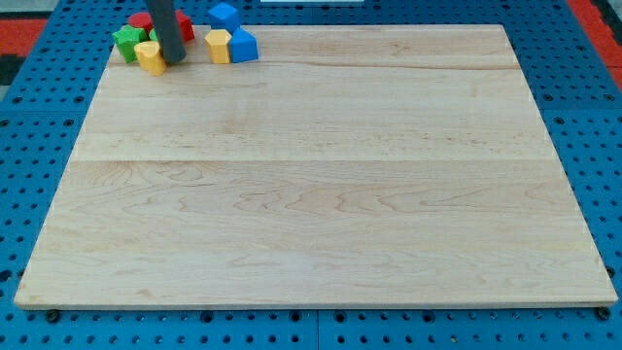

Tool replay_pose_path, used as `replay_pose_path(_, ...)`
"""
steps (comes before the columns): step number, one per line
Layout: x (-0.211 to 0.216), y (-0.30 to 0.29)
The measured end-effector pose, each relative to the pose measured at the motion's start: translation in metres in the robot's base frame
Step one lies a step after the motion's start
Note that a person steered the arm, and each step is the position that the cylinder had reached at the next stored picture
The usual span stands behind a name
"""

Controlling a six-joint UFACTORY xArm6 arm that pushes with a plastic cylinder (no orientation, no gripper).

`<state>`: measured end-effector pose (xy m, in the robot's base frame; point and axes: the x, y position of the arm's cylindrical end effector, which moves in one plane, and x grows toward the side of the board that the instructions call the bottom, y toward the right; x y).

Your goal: Slide the yellow hexagon and blue triangle towards the green circle

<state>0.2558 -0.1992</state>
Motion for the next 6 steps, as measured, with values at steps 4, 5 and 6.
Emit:
replay_pose_path(4, 0.024, 0.130)
replay_pose_path(5, -0.008, 0.143)
replay_pose_path(6, -0.022, 0.124)
